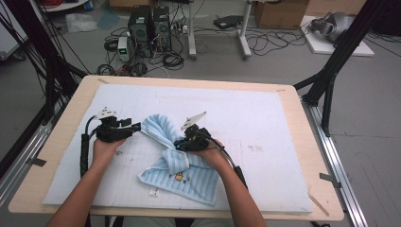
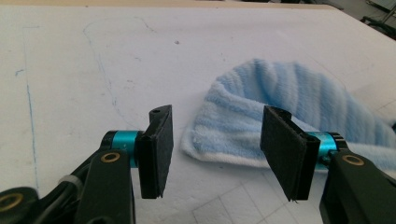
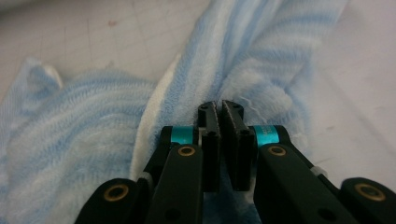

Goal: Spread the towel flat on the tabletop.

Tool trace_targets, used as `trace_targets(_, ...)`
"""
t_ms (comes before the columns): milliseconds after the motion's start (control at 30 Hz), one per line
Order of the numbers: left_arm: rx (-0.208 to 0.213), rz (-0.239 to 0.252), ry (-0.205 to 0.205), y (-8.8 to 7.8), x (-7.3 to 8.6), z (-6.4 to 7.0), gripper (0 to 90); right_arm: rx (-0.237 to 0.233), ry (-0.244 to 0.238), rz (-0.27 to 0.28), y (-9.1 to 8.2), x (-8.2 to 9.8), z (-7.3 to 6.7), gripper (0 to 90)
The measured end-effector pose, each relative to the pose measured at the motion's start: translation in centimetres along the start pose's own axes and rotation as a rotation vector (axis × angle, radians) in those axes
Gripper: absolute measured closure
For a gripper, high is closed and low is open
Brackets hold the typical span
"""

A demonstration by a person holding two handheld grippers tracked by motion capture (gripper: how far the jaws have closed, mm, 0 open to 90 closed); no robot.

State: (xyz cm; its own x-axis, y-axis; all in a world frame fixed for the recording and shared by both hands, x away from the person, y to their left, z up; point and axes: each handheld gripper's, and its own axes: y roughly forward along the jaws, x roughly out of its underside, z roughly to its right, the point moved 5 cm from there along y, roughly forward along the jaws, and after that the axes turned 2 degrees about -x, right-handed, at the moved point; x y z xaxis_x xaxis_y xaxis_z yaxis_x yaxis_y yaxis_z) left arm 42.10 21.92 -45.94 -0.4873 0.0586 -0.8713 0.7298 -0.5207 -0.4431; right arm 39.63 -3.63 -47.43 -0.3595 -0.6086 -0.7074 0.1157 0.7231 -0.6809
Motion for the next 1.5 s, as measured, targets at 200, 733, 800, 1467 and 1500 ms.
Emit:
trace_targets(200, 0.0, -0.002, -0.004, 0.1, 0.0, 0.0, 44.3, -0.066, 0.047, 0.028, -0.2, 0.1, -0.2, 67.2)
trace_targets(733, 0.007, -0.01, -0.005, 0.3, 0.2, 0.2, 43.9, 0.491, 0.218, 0.234, -6.2, 0.3, 7.7, 83.3)
trace_targets(800, 0.01, -0.012, -0.001, 0.4, 0.2, 0.2, 43.9, 0.532, 0.249, 0.208, -6.2, 0.8, 8.8, 81.2)
trace_targets(1467, 0.015, -0.008, -0.009, 0.4, 0.2, 0.2, 43.9, 0.303, 0.192, 0.133, -1.2, -1.2, 9.0, 70.7)
trace_targets(1500, 0.015, -0.009, -0.009, 0.4, 0.2, 0.1, 43.9, 0.274, 0.183, 0.144, -1.1, -1.5, 8.6, 70.5)
